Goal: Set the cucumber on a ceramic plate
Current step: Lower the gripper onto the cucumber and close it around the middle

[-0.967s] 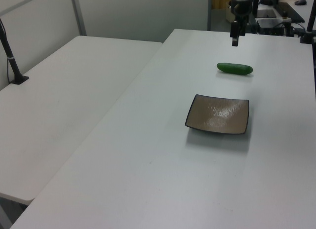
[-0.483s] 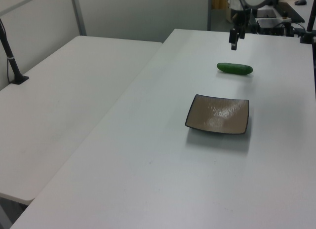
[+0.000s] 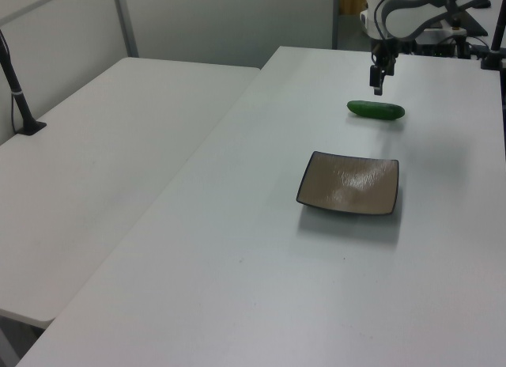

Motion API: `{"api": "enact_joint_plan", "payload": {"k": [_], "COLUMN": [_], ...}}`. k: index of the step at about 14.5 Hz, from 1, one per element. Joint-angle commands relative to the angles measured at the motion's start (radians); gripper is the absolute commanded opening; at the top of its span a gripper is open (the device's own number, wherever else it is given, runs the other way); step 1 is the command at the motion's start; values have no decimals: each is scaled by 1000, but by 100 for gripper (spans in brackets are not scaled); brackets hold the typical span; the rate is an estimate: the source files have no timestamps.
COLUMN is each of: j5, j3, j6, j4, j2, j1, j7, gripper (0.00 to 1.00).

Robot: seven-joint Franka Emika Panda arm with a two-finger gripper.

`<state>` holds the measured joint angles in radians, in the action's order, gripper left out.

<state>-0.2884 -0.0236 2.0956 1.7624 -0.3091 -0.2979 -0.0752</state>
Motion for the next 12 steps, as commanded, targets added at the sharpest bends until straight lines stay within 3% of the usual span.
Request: {"api": "enact_joint_plan", "payload": {"k": [1,6,9,12], "j5": [-35,-51,-106,-117], "j3": [2,2,2,2], "j6": [29,80,103,107], "j4": [5,3,3,3], "j2": [-27,-74,-114,-128], "j1": [-6,-6,-12,-12], "j7": [-17,-12,-8,-8], "gripper": [100,100,100,99]}}
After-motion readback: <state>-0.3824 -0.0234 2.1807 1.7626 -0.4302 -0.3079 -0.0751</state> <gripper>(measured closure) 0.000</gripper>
